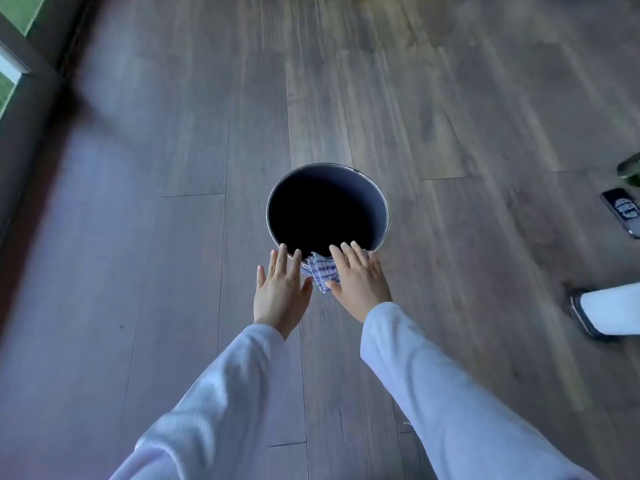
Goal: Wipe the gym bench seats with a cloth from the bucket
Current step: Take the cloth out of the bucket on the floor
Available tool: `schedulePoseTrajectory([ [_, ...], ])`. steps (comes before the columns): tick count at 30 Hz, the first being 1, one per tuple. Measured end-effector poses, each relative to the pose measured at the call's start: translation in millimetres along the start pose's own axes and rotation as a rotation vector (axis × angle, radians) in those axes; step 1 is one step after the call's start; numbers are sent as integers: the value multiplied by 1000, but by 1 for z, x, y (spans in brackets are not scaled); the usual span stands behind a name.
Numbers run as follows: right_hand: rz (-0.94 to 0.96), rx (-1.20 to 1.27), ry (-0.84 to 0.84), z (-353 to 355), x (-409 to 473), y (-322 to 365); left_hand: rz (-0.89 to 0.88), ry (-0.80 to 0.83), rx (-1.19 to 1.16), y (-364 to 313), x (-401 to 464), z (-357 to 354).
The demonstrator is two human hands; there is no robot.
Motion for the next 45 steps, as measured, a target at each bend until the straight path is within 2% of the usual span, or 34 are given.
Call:
schedulePoseTrajectory([
  [3, 13, -38, -71, -14, 8, -4, 5, -19, 31, 5, 6, -16],
  [7, 58, -133, -263, -15, 12, -1, 8, -31, 30, 9, 5, -29],
  [10, 117, -149, -326, -5, 13, 2, 31, -30, 35, 8, 6, -26],
  [15, 171, -136, -457, 21, 7, 4, 102, 26, -99, 3, 2, -7],
  [17, 112, -60, -483, 46, 4, 7, 129, 14, -122, 3, -5, 9],
  [21, 8, 260, -539, 120, -7, 22, 142, -3, -109, -10, -26, 54],
  [24, -80, 367, -475, 176, -20, 35, 95, -5, -52, -33, -46, 98],
  [27, -86, 281, -418, 223, -34, 49, 39, -11, 23, -58, -69, 146],
  [34, -140, 184, -421, 331, -85, 83, 3, 49, 122, -96, -139, 244],
  [45, -244, 157, -464, 432, -164, 109, -68, 101, 200, -141, -223, 323],
])
Point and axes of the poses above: each hand's wrist, its own x-axis towards the middle knuckle, its own z-axis out of the back of the hand, y = z × x, the point moved 6 cm from there along x, towards the middle knuckle, and after that the axes turned 10 degrees about z, right-handed, at the moved point
